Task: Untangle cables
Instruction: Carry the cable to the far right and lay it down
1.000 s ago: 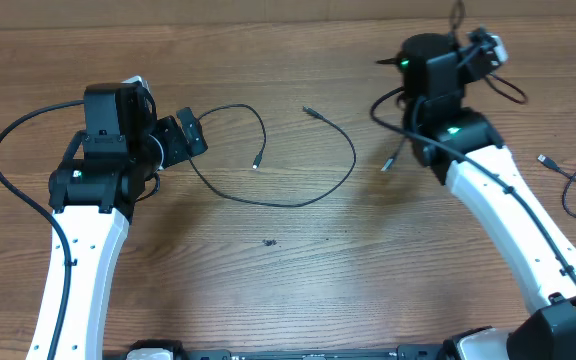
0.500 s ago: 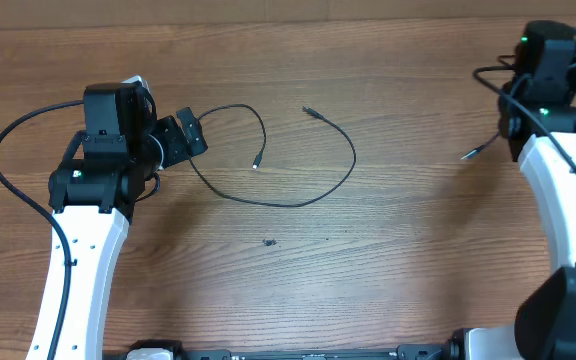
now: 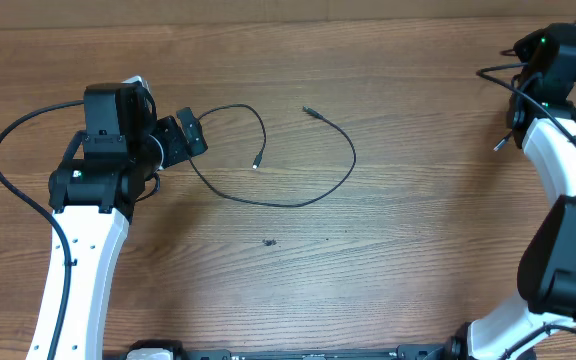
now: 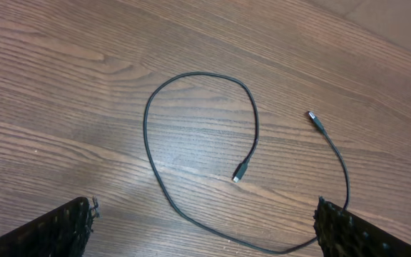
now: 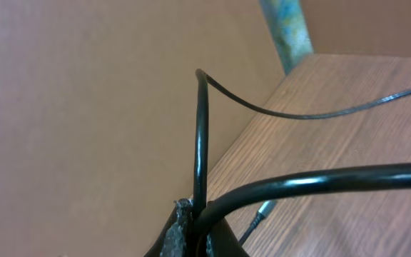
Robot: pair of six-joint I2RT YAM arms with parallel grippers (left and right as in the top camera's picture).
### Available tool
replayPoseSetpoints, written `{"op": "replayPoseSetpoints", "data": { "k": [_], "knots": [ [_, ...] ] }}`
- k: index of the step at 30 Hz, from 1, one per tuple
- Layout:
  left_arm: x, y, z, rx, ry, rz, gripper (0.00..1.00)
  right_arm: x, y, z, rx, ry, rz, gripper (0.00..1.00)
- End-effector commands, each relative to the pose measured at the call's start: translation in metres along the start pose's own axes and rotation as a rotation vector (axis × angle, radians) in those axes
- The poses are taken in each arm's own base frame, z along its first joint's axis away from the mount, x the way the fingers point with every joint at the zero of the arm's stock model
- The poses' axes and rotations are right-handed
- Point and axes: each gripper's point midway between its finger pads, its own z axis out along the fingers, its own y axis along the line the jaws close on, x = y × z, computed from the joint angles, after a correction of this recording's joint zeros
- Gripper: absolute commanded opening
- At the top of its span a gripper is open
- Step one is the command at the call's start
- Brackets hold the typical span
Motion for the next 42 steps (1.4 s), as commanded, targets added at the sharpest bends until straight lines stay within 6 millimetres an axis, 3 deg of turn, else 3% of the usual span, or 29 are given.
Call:
{"op": "replayPoseSetpoints", "data": {
  "k": [1,6,12,22,30,32,35,38,40,42],
  "knots": [
    [-0.006,-0.005,-0.002,0.016,-0.009,0.02,1.0,0.012,-0.011,0.017,0.005,0.006,-0.071,0.04],
    [-0.006,-0.005,-0.003,0.016,-0.01,0.02,0.99,0.029,-0.038,0.037,0.052,0.024,-0.075,0.04],
    [-0.006,-0.005,-0.002,0.016,-0.009,0.02,1.0,0.034,-0.08,0.056,0.122,0.027,-0.063,0.04],
    [-0.006,-0.005,-0.002,0.016,-0.009,0.02,1.0,0.031,-0.136,0.077,0.182,0.033,-0.033,0.04],
    [-0.006,-0.005,-0.002,0.016,-0.009,0.02,1.0,0.05,-0.179,0.09,0.221,0.089,-0.017,0.04],
    [-0.006,-0.005,-0.002,0.016,-0.009,0.02,1.0,0.054,-0.183,0.091,0.214,0.105,-0.007,0.17],
    [-0.006,-0.005,-0.002,0.016,-0.009,0.02,0.99,0.057,-0.183,0.092,0.194,0.128,0.0,0.57],
    [-0.006,-0.005,-0.002,0.016,-0.009,0.02,0.99,0.06,-0.177,0.093,0.16,0.146,0.004,0.71],
    [-0.006,-0.005,-0.002,0.016,-0.009,0.02,1.0,0.066,-0.173,0.092,0.133,0.179,0.008,0.98],
    [-0.006,-0.005,-0.003,0.016,-0.01,0.02,1.0,0.073,-0.171,0.091,0.117,0.213,0.01,1.0]
  ]
}}
